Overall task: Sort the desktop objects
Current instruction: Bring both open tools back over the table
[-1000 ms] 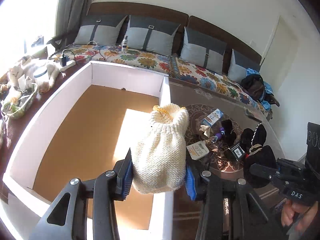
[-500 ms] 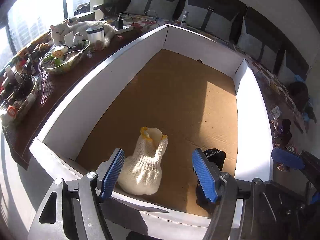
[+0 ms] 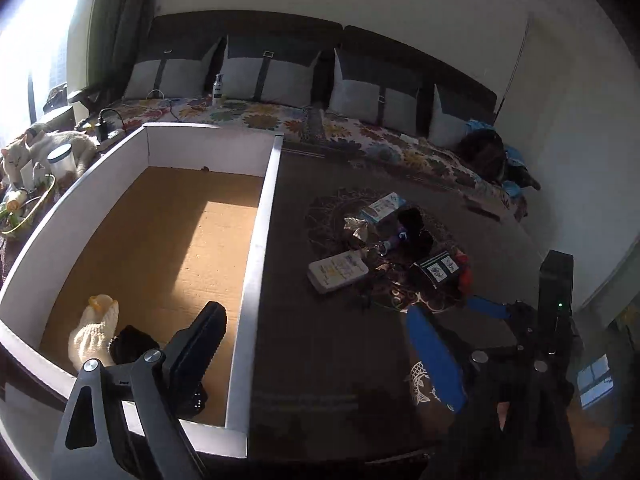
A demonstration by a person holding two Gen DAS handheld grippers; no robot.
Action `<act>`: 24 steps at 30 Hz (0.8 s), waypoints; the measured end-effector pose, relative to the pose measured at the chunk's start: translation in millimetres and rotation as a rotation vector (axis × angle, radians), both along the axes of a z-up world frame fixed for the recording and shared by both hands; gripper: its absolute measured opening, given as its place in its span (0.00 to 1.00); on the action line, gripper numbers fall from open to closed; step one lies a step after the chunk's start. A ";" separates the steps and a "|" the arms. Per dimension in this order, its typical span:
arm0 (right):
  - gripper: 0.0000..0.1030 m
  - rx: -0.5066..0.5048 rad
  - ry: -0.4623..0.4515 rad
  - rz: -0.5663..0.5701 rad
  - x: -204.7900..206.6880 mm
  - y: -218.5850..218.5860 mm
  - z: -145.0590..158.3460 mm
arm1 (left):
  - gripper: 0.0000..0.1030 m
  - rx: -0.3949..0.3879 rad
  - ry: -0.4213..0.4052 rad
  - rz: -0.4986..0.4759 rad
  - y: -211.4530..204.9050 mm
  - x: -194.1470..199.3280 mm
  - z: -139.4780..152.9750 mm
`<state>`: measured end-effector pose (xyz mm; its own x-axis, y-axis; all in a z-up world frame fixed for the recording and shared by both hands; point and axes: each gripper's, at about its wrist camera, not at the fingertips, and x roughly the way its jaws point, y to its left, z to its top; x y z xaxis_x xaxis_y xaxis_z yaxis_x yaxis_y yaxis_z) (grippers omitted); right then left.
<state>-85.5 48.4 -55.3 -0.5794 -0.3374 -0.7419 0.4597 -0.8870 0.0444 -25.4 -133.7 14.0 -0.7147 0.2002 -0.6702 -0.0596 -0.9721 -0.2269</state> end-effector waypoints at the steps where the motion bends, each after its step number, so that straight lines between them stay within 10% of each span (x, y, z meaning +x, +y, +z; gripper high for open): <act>1: 0.90 0.030 -0.014 -0.043 -2.1 20.6 -12.1 | 0.97 -0.002 -0.006 -0.038 19.9 -1.9 -6.4; 11: 0.90 0.115 -0.150 -0.328 -2.3 165.3 -79.2 | 0.97 -0.153 -0.246 -0.116 127.6 -42.4 -144.2; 24: 1.00 0.101 -0.096 -0.307 -48.1 151.8 -92.7 | 1.00 -0.246 -0.201 -0.089 141.4 -111.4 -152.9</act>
<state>-133.6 200.2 -148.0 -0.5684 -0.0796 -0.8189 0.1683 -0.9855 -0.0210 -136.8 7.8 -138.9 -0.5505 0.0704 -0.8319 -0.1247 -0.9922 -0.0014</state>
